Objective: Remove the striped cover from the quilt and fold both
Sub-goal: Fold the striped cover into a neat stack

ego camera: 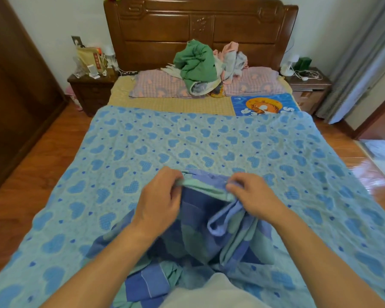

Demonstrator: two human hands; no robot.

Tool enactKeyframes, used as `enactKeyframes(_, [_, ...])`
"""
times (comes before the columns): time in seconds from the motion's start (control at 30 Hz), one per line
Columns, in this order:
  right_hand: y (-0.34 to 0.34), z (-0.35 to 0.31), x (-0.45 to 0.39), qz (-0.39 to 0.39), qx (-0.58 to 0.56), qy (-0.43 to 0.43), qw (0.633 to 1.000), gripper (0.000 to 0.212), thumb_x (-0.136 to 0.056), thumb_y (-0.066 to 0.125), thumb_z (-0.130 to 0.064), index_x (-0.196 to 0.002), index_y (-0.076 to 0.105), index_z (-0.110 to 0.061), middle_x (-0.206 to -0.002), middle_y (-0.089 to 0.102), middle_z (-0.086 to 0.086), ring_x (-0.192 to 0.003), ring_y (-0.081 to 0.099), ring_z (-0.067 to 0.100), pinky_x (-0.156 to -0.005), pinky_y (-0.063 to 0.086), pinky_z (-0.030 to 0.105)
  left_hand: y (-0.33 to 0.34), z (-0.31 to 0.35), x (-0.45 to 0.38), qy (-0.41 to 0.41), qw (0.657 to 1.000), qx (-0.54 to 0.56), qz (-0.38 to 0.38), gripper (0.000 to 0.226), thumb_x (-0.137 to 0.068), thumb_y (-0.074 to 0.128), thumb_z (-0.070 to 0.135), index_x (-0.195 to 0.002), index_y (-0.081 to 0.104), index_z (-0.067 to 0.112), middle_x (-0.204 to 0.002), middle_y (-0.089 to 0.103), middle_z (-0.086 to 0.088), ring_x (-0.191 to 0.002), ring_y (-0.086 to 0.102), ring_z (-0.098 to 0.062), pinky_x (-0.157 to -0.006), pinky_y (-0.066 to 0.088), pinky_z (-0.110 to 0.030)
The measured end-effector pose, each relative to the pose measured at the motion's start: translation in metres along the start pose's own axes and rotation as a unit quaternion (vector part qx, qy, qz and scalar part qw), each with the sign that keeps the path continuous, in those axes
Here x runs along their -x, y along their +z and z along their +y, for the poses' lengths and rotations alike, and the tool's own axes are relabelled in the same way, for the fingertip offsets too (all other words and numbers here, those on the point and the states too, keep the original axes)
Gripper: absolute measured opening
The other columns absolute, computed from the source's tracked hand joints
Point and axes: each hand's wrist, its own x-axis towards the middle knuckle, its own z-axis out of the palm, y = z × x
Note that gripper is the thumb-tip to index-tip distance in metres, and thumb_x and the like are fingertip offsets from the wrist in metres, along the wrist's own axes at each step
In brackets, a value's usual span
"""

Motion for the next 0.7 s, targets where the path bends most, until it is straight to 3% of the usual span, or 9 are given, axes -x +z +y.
enactKeyframes(0.03, [-0.008,-0.001,-0.004,0.078,-0.014,0.015,0.997,0.017,-0.095,0.059,-0.022,-0.079,0.061,-0.026,-0.071,0.060,-0.007,-0.065,0.054,0.009,-0.061,0.041,0.025,0.005,0.011,0.018,0.061,0.998,-0.012,-0.014,0.012,-0.089,0.050,0.014,-0.091,0.051,0.025,-0.080,0.041,0.013,-0.065,0.040,-0.009,-0.061,0.035,-0.019])
enactKeyframes(0.1, [-0.025,-0.006,-0.010,0.194,-0.115,0.022,0.974,0.019,-0.097,0.056,-0.018,-0.080,0.061,-0.026,-0.070,0.059,-0.008,-0.063,0.054,0.004,-0.059,0.042,0.020,0.029,0.027,0.061,0.122,0.982,-0.026,-0.141,0.009,-0.092,0.048,0.022,-0.095,0.048,0.031,-0.084,0.042,0.012,-0.066,0.042,-0.012,-0.058,0.036,-0.027])
enactKeyframes(0.17, [-0.037,-0.012,-0.013,0.217,-0.183,-0.003,0.959,0.020,-0.100,0.054,-0.018,-0.082,0.060,-0.025,-0.070,0.059,-0.008,-0.061,0.054,0.001,-0.057,0.043,0.014,0.054,0.029,0.090,-0.036,0.954,0.045,-0.295,0.016,-0.095,0.050,0.032,-0.107,0.042,0.040,-0.091,0.048,0.020,-0.073,0.049,-0.008,-0.065,0.043,-0.033])
enactKeyframes(0.23, [-0.038,-0.017,-0.014,0.185,-0.207,-0.020,0.960,0.019,-0.102,0.052,-0.023,-0.084,0.060,-0.024,-0.070,0.061,-0.009,-0.064,0.057,0.005,-0.058,0.046,0.017,0.072,0.018,0.104,-0.227,0.880,0.183,-0.374,0.023,-0.095,0.055,0.031,-0.108,0.038,0.040,-0.101,0.054,0.019,-0.079,0.059,-0.015,-0.075,0.049,-0.040])
enactKeyframes(0.3, [-0.037,-0.022,-0.013,0.159,-0.224,-0.029,0.961,0.020,-0.102,0.052,-0.025,-0.084,0.061,-0.026,-0.071,0.062,-0.011,-0.065,0.058,0.007,-0.058,0.048,0.018,0.080,0.007,0.108,-0.307,0.839,0.235,-0.384,0.023,-0.095,0.050,0.017,-0.104,0.039,0.034,-0.111,0.058,0.011,-0.080,0.066,-0.012,-0.072,0.048,-0.027])
enactKeyframes(0.33, [-0.037,-0.024,-0.012,0.152,-0.230,-0.037,0.960,0.021,-0.102,0.053,-0.025,-0.084,0.062,-0.027,-0.071,0.063,-0.011,-0.066,0.059,0.007,-0.059,0.048,0.019,0.084,0.004,0.107,-0.307,0.841,0.231,-0.380,0.026,-0.094,0.045,0.009,-0.100,0.043,0.034,-0.112,0.060,0.006,-0.077,0.065,-0.003,-0.068,0.046,-0.019])
enactKeyframes(0.47, [-0.036,-0.029,-0.007,0.108,-0.254,-0.069,0.959,0.025,-0.101,0.054,-0.022,-0.082,0.066,-0.032,-0.073,0.065,-0.011,-0.067,0.060,0.007,-0.062,0.049,0.018,0.092,-0.002,0.085,-0.261,0.926,0.152,-0.226,0.034,-0.091,0.046,0.001,-0.086,0.063,0.030,-0.095,0.063,0.011,-0.086,0.058,0.001,-0.079,0.046,-0.021])
enactKeyframes(0.57, [-0.035,-0.030,-0.002,0.087,-0.263,-0.073,0.958,0.029,-0.100,0.055,-0.018,-0.080,0.067,-0.034,-0.067,0.061,-0.015,-0.062,0.056,0.003,-0.059,0.046,0.015,0.088,-0.006,0.059,-0.257,0.956,0.129,-0.064,0.015,-0.093,0.062,0.019,-0.090,0.056,0.032,-0.092,0.058,0.020,-0.087,0.058,-0.002,-0.074,0.048,-0.021])
enactKeyframes(0.7, [-0.040,-0.030,0.000,0.107,-0.271,-0.049,0.955,0.025,-0.100,0.056,-0.018,-0.081,0.067,-0.030,-0.069,0.062,-0.010,-0.066,0.057,0.008,-0.065,0.048,0.024,0.087,-0.008,0.058,-0.220,0.951,0.119,-0.182,0.034,-0.082,0.067,0.051,-0.092,0.041,0.032,-0.090,0.045,0.016,-0.077,0.046,-0.009,-0.066,0.042,-0.029])
